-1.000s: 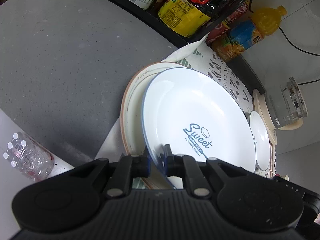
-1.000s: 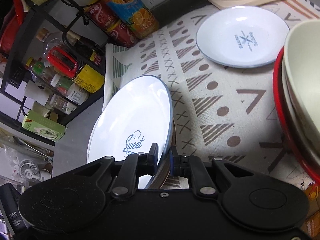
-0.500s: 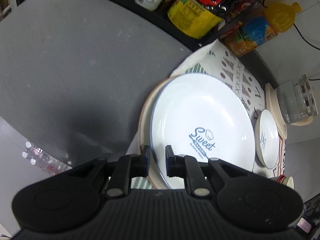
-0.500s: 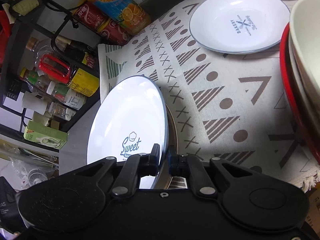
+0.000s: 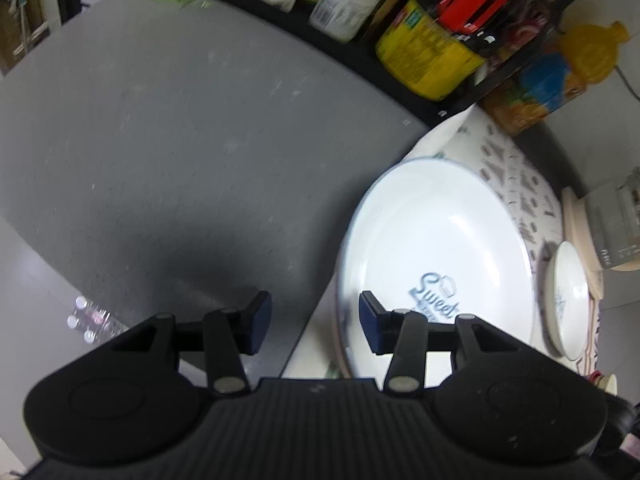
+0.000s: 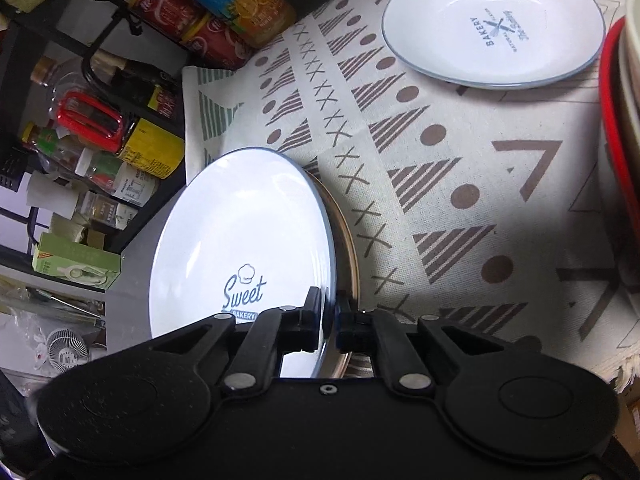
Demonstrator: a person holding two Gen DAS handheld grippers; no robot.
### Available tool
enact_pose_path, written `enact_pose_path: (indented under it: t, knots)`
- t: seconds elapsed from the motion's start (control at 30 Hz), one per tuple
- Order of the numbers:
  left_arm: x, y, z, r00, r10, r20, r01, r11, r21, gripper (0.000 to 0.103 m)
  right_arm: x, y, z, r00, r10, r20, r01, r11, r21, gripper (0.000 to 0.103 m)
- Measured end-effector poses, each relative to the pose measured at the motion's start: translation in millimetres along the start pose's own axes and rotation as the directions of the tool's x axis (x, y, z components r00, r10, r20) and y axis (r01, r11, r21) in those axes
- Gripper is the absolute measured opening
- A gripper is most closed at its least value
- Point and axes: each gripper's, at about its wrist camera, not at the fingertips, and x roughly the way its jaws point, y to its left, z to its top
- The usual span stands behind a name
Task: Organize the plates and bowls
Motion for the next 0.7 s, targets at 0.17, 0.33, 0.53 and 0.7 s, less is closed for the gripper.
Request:
enact_pose_path:
  t: [0.17,0.33,0.53,0.7]
  knots:
    - [7,6,-1,0.998,-0.055,0.013,0.055,0.998,-0.03,0.033,1,0,3,1.0,0.007,-0.018,-0.007,0.999,-0.031,0.01]
    - [5,1,-2,0.995,-0.099,0.027,0.1,0.994,-0.037,0.009,-2,3,5,0.999,0.008,-0.047,-0.009,1.0,-0.025,0.014]
    - [3,5,-5,0.993,-0.109,0.041,0.112,0.992,-0.055,0.008,-13,2,-2,0.998,0.042,-0.046,-0.042,0.999,-0.008,0.02]
    - [4,7,-2,0.993,-0.115,0.034,0.117,0.991,-0.071,0.008,-18,1,-6,0.998,0.05,-0.041,-0.05,0.999,0.001,0.02]
